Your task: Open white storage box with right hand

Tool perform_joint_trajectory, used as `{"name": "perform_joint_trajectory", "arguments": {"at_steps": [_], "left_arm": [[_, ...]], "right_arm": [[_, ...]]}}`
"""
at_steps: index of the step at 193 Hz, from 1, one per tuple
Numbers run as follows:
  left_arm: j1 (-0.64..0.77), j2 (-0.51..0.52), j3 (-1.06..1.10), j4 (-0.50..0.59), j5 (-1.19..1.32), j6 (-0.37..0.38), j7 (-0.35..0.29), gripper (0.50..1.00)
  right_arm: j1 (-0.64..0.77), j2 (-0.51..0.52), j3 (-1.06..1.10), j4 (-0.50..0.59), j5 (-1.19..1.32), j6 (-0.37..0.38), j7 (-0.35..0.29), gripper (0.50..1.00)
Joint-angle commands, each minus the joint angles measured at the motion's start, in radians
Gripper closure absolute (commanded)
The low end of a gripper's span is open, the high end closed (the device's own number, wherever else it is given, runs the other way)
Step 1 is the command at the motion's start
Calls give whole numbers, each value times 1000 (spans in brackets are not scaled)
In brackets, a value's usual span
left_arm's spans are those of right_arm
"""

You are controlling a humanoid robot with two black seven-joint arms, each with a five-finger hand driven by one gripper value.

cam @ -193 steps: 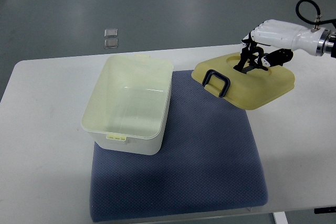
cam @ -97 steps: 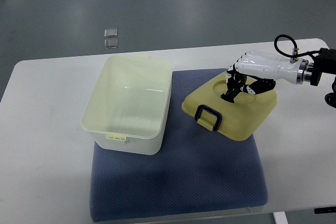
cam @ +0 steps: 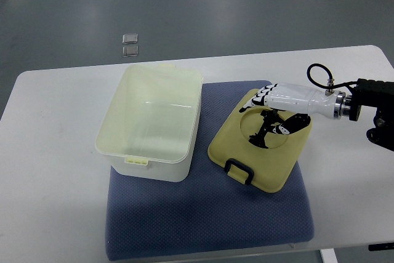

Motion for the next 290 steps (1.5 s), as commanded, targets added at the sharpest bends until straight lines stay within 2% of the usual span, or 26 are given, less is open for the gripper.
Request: {"name": "perform_joint_trajectory", "arguments": {"at_steps": [1,29,69,109,128,155,188,206,229,259,290], "left_arm": [[0,0,2,-2,0,0,1,500],[0,0,2,-2,0,0,1,500],[0,0,0,1,0,0,1,500],[0,0,2,-5,0,0,0,500],[0,0,2,-7,0,0,1,500],[0,0,0,-7,0,0,0,500],[0,0,0,-7,0,0,0,500],[0,0,0,-8,0,0,0,500],[0,0,0,-8,0,0,0,500],[0,0,0,-10,0,0,0,500],[0,0,0,-10,0,-2,1,500]], "right_arm": [[-2,-3,-2,1,0,1,4,568],[9,-18,1,19,5,6,5,568],[75,-73,18,27,61,69,7,568],[105,-76,155,7,419,164,-16,568],[101,-55,229,-16,667,211,-67,568],[84,43,291,-74,1078,210,-163,568],[36,171,402,-207,1590,211,-286,568],[12,255,445,-303,1762,221,-289,568],[-39,349,537,-378,1867,234,-286,568],[-131,462,738,-448,1887,345,-283,568],[-157,497,758,-451,1879,425,-284,568]]}}
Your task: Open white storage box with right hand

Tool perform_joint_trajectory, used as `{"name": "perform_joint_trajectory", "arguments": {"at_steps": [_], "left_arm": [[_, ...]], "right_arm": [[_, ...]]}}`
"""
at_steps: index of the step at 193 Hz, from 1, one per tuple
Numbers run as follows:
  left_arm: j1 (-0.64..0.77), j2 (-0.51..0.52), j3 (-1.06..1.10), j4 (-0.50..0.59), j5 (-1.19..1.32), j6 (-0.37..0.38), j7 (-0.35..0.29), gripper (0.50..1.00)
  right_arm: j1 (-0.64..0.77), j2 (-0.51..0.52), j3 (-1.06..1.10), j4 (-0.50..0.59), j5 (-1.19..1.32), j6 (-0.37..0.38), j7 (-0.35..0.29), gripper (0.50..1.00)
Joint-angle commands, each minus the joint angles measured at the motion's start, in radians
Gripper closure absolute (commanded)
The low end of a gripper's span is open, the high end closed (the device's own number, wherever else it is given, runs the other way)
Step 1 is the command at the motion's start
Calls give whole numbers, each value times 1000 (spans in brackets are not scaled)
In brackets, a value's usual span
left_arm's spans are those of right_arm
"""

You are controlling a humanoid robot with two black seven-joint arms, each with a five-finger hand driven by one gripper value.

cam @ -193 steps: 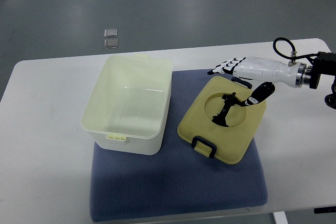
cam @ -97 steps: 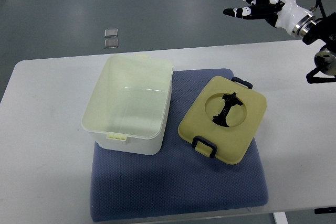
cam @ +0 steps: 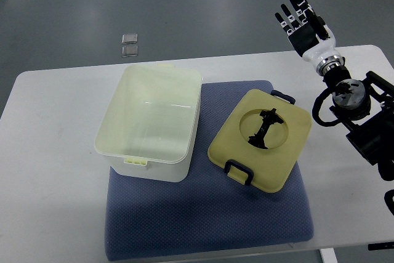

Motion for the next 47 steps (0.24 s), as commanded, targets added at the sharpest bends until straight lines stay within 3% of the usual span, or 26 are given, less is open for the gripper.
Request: {"name": "perform_joint_trajectory", "arguments": {"at_steps": [1,15,47], "left_arm": [[0,0,0,0,0,-1,1,500],[0,0,0,-8,0,0,0,500],[0,0,2,-14,0,-1,0,500]], "right_arm": [[-14,16,10,-2,-6,50,-1,568],[-20,16,7,-2,-15,79,-1,568],[-24,17,6,-5,-18,56,13,568]]}}
